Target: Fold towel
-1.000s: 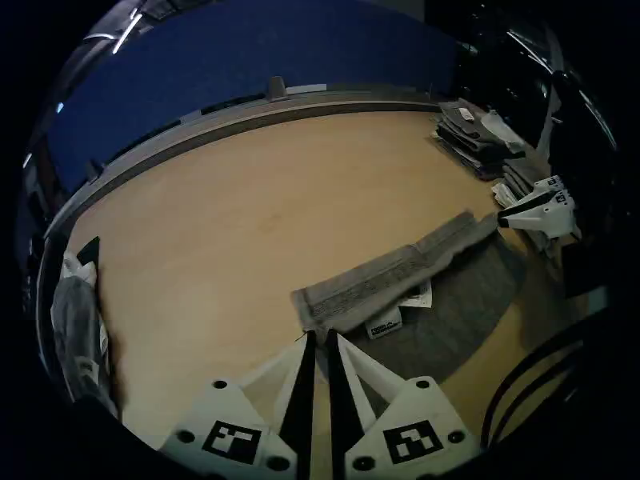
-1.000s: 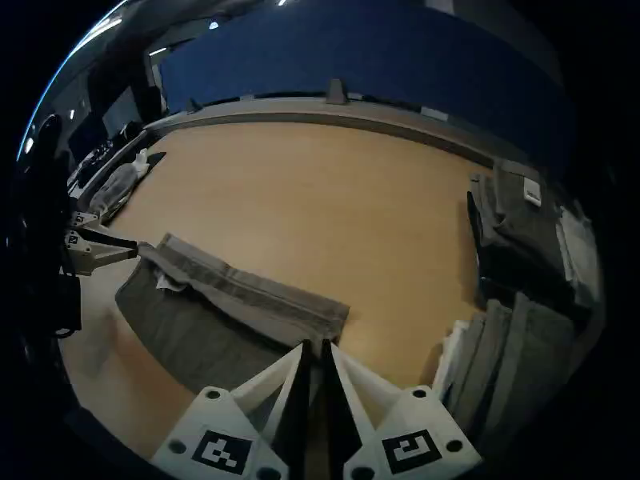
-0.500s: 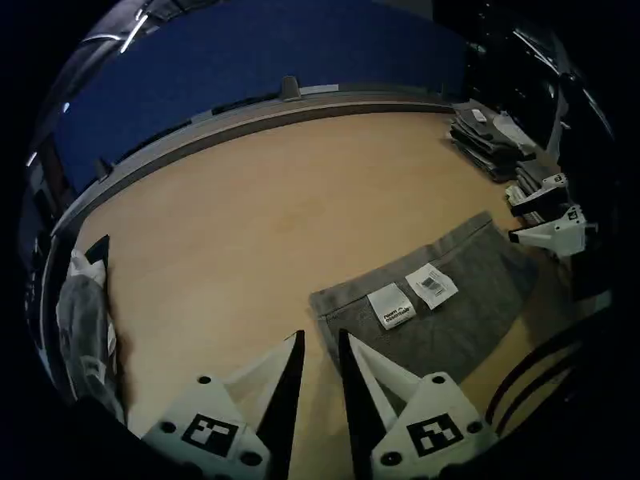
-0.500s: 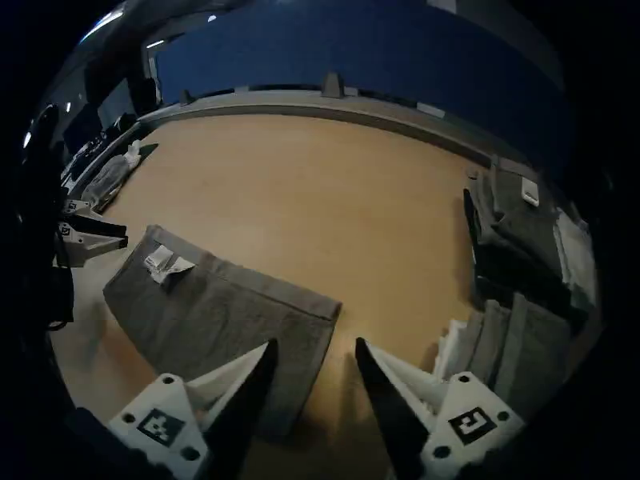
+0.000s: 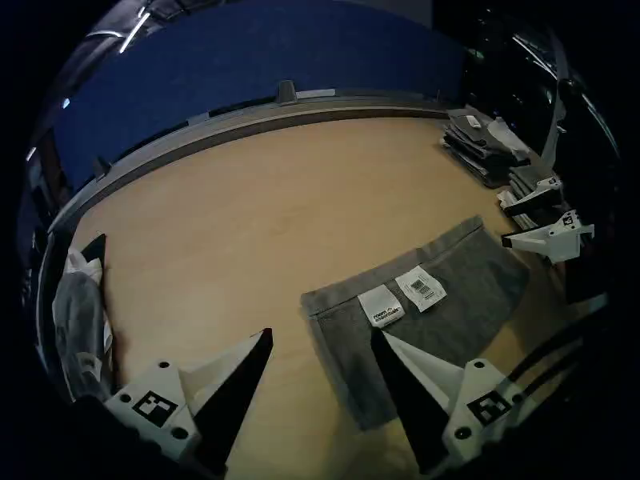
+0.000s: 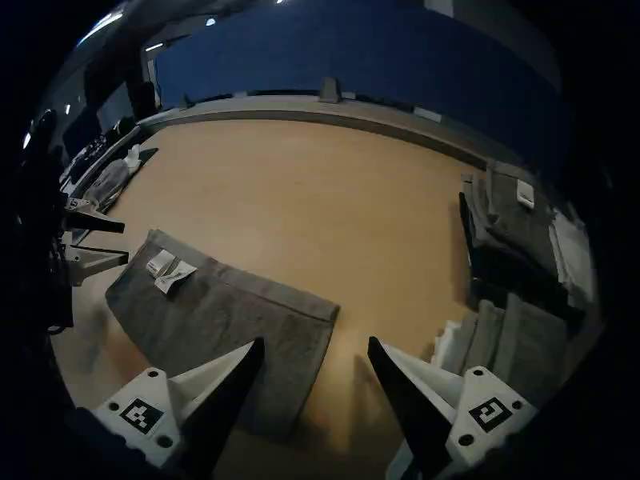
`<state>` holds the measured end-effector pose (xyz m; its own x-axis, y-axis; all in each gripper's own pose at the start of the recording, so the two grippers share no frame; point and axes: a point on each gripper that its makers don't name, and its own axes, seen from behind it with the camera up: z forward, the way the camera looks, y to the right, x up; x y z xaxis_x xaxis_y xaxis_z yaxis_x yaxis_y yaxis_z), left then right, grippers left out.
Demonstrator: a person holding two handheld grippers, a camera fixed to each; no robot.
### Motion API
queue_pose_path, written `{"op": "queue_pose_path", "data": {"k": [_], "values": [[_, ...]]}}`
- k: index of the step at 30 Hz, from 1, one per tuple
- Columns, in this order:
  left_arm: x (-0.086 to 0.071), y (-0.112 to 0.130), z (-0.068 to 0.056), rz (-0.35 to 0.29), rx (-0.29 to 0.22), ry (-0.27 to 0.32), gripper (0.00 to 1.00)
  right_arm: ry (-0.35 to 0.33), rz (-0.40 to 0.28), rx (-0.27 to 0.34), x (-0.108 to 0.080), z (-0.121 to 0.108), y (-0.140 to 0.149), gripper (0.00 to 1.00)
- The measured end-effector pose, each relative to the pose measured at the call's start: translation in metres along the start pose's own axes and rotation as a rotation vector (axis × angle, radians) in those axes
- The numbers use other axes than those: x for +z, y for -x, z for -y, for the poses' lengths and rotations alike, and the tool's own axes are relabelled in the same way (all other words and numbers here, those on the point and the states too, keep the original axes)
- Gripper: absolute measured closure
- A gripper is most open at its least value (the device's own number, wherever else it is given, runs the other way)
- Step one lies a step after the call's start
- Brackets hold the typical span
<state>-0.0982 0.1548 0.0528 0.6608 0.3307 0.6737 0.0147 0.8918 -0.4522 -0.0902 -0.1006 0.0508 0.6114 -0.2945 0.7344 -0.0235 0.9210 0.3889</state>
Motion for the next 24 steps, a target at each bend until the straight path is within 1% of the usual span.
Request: {"op": "queue_pose_path", "data": {"k": [8,14,20,24], "values": [[-0.006,0.003,-0.001,-0.006,-0.009,0.000,0.07,-0.006,0.002,0.001,-0.003,0.004,0.005,0.00],[-0.018,0.009,-0.002,-0.009,-0.012,-0.006,0.06,-0.011,0.012,-0.007,-0.010,0.009,0.015,0.00],[-0.033,0.028,-0.006,-0.002,-0.031,-0.011,0.05,-0.017,0.031,-0.011,-0.018,0.013,0.033,0.00],[-0.045,0.045,-0.008,0.005,-0.043,-0.015,0.05,-0.021,0.038,-0.012,-0.023,0.017,0.045,0.00]]}}
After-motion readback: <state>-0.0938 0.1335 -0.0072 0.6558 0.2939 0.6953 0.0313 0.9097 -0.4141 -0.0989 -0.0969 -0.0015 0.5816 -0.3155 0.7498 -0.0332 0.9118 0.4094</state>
